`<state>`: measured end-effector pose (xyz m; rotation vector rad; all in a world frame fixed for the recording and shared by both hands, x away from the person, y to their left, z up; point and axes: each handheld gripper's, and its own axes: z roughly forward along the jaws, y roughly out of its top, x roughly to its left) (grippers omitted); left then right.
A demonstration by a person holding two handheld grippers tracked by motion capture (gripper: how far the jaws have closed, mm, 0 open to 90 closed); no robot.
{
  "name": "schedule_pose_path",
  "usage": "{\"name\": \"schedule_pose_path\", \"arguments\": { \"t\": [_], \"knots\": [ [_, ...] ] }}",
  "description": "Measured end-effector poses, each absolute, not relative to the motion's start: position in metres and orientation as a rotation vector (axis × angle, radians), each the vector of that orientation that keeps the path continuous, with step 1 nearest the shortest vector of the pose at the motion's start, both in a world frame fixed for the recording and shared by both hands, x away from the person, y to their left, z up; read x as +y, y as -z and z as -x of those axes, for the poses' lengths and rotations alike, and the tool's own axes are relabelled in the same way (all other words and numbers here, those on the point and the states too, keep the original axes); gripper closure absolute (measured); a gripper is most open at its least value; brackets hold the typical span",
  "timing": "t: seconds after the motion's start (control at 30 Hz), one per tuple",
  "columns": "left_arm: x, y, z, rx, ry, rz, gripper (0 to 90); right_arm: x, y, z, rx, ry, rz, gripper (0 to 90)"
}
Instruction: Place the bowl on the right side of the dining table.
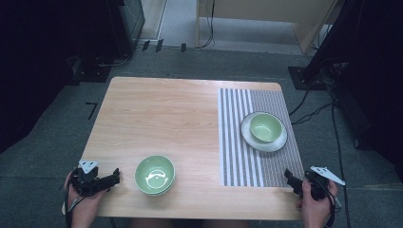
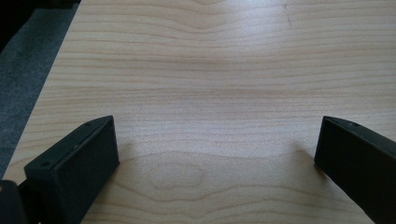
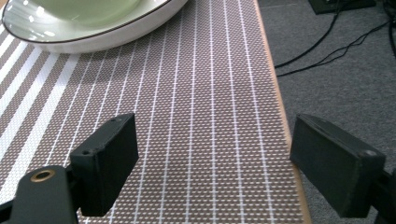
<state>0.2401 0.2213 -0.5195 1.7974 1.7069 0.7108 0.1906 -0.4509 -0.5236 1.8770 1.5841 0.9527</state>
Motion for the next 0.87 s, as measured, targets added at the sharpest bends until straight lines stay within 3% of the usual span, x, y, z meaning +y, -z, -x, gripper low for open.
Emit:
{"name": "schedule_pose_path", "arguments": {
  "t": [0.87],
  "knots": [
    [0.221,0.52,-0.24,1.707,-0.711,-1.798,0.0,-0.429,0.525,-0.193,1.68,-0.77,-1.786,14.6]
  ]
}}
